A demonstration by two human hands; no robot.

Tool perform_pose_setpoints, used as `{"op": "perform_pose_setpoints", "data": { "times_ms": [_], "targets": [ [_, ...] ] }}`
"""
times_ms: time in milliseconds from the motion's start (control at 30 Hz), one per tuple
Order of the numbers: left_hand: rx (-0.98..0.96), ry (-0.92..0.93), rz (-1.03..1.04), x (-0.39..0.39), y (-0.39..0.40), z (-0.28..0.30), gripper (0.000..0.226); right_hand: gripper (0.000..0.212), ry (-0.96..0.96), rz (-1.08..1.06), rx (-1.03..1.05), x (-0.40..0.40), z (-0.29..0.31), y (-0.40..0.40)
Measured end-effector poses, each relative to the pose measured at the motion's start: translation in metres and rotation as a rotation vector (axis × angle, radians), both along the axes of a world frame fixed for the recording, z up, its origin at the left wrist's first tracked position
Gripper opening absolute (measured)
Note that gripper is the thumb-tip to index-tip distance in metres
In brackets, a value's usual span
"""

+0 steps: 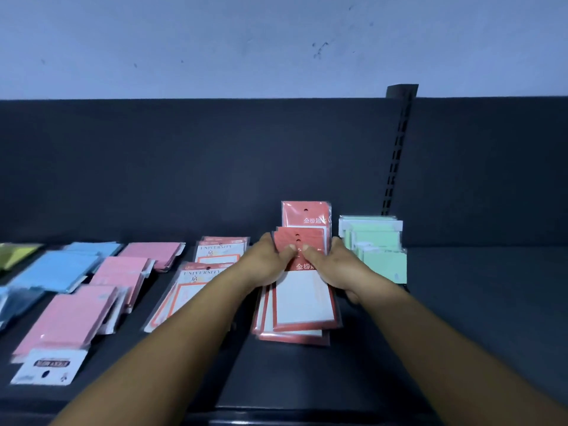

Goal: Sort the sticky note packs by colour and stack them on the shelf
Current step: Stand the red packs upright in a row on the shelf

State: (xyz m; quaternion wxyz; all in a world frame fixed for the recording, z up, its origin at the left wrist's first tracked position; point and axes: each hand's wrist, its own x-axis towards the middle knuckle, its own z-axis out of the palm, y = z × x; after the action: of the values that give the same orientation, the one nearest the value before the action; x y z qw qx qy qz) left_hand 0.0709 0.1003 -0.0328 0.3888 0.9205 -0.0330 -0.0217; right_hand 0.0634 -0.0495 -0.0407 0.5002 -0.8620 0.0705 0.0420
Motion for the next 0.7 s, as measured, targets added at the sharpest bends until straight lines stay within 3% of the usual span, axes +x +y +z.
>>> {"op": "perform_pose_setpoints", "data": {
  "times_ms": [100, 233, 400, 567, 700],
  "targets": [
    [-0.092, 0.045, 0.021, 0.013, -0.001, 0.004, 0.033, 0.092, 0.01, -0.042, 0.05, 0.021, -0.007, 0.003],
    [-0.25, 0.142, 0.001, 0.03, 0.001, -0.001, 0.031, 0.093, 0.024, -0.054, 0.163, 0.034, -0.012, 0.002],
    [-0.526, 0.208, -0.034, 0.037, -0.003, -0.007, 0.007, 0.037, -0.052, -0.037, 0.252, 0.038, -0.014, 0.0],
    [-0.707, 0.078, -0.021, 0.03, -0.001, -0.006, 0.035, 0.023, -0.116, -0.028, 0.476, 0.036, -0.005, 0.004],
    [-0.699, -0.099, -0.079, 0.018, 0.004, 0.004, 0.034, 0.019, -0.241, 0.077, 0.568, 0.027, 0.011, 0.002]
  ]
}}
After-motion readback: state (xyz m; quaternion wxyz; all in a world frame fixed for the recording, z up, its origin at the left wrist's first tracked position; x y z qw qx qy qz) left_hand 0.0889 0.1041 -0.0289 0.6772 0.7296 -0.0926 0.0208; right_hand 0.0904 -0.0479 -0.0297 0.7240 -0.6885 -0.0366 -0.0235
